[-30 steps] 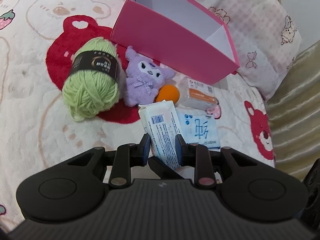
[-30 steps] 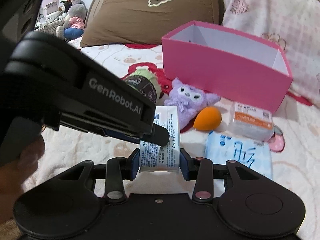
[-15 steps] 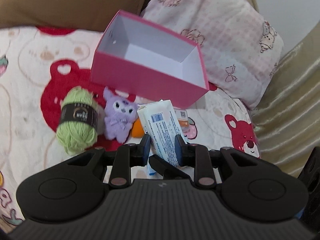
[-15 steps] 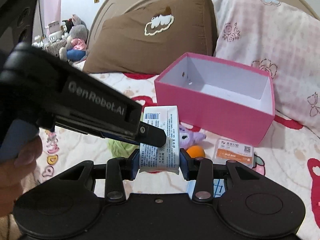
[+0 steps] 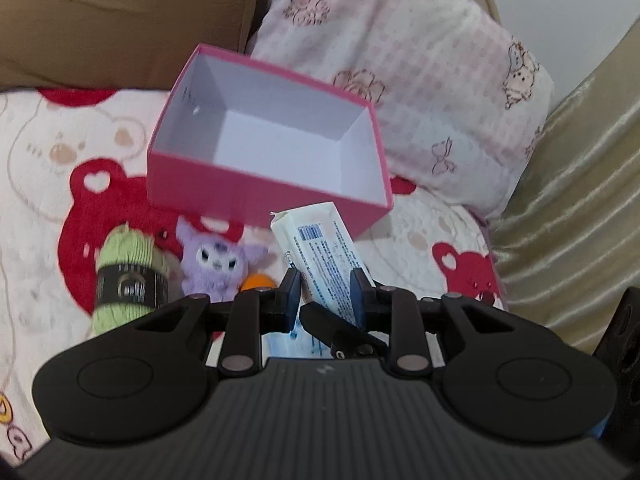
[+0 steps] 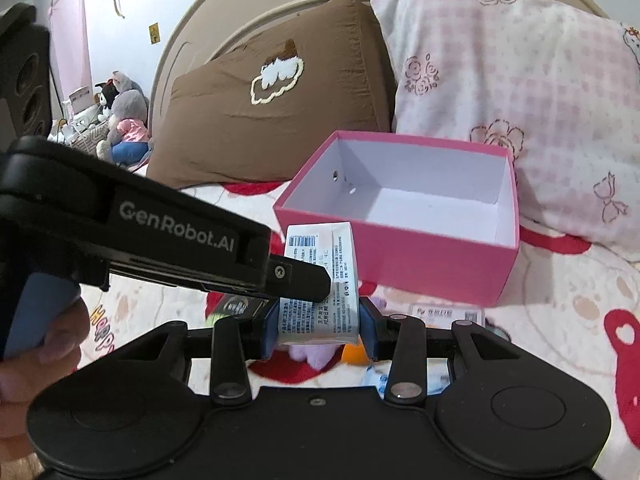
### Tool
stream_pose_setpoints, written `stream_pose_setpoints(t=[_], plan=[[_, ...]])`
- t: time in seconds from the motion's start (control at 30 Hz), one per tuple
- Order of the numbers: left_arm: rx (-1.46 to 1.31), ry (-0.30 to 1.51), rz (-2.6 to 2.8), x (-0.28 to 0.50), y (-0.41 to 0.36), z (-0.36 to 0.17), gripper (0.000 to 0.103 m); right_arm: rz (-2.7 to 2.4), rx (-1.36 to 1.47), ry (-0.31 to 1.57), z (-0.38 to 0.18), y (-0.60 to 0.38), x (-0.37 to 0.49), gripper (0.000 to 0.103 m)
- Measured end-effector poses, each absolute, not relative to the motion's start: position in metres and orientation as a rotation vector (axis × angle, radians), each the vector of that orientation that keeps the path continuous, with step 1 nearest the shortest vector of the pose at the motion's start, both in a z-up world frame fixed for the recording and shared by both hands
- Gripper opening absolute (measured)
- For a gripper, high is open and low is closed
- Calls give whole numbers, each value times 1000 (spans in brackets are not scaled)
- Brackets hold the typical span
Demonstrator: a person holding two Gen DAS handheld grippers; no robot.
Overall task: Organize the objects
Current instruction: 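Lift the white packet with the left tool and carry it over the pink box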
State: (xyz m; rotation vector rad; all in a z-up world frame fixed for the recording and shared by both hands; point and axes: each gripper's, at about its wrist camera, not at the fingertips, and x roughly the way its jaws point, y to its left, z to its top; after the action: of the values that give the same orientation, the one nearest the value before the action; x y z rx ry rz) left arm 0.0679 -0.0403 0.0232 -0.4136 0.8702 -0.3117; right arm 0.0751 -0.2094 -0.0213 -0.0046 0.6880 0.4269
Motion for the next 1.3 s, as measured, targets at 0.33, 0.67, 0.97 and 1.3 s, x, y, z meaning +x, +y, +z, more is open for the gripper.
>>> stream_pose_setpoints(t=[0.33,0.67,0.97,1.3], plan=[[-296,861,-363,116,-46,34,26,428,80,736,-16,-216,128,45],[-280,845,-429,179,-58,37,26,365,104,615,-19,-230,168,45],[-198,878,-415,232,-75,35,26,359,229,559,-40,-253,211,45],[-296,996,-404,315,-89,-2,27,241,145,727,-49,-254,288,45]])
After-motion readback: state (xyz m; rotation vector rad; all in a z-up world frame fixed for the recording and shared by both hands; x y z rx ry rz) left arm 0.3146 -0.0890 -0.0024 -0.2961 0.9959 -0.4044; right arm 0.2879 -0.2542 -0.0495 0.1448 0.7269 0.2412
